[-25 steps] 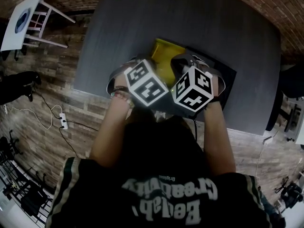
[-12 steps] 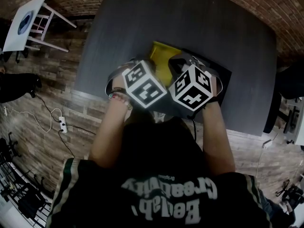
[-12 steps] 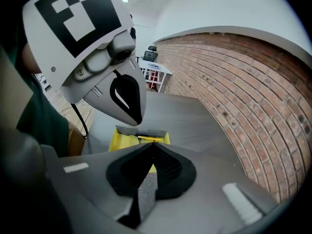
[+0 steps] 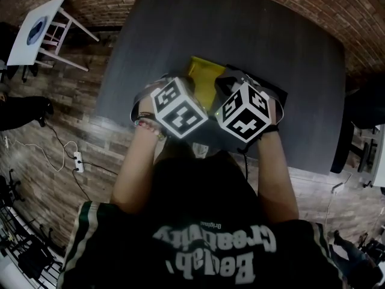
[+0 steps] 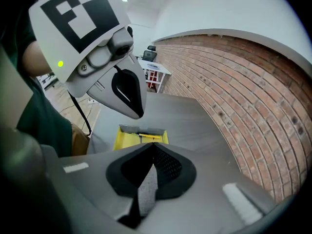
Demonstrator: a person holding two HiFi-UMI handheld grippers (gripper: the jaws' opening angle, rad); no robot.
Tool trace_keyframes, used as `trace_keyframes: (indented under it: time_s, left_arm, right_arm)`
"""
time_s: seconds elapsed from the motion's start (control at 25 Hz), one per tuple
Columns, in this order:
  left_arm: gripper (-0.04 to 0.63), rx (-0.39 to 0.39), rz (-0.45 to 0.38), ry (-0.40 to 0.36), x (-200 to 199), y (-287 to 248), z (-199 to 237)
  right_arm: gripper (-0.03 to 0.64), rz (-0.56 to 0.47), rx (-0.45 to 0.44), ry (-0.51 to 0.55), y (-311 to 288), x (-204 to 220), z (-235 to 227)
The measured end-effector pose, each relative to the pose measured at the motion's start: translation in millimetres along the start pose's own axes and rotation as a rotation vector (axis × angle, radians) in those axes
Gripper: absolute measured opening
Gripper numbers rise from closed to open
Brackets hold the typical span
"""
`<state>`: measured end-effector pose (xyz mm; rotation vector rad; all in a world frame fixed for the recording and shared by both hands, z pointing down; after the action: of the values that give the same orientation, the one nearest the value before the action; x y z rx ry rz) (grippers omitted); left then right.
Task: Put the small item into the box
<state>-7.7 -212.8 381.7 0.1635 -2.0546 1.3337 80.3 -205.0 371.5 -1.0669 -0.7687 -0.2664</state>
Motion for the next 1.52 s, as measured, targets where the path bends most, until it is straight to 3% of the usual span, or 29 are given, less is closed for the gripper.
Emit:
trace_keyframes:
  time_s: [0.8, 1.24, 1.52]
  left_arm:
    - [0.003, -0.089, -0.099, -0.041, -31, 60, -19]
    - [0.003, -0.092, -0.164, -0.067, -57, 79, -25]
    - [0.003, -0.099, -0.163, -0.074, -58, 78, -26]
  right_arm:
    - [0.005, -0.057, 0.073, 0.015, 57, -14, 19]
    - [0.005, -0.081, 0.094, 0.028, 78, -17, 15]
    - [0.005, -0.091, 0.142, 0.058, 82, -17, 12]
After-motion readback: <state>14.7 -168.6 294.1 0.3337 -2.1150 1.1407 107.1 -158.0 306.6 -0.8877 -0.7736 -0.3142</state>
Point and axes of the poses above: the fingertips, and each gripper's own axes: y backward along the fingers, z to its left, x out of its underside, the point moved 6 cm from there along y, backward along the fingers, and after that the axes turned 10 degrees about -z, right-handed, at the moved point
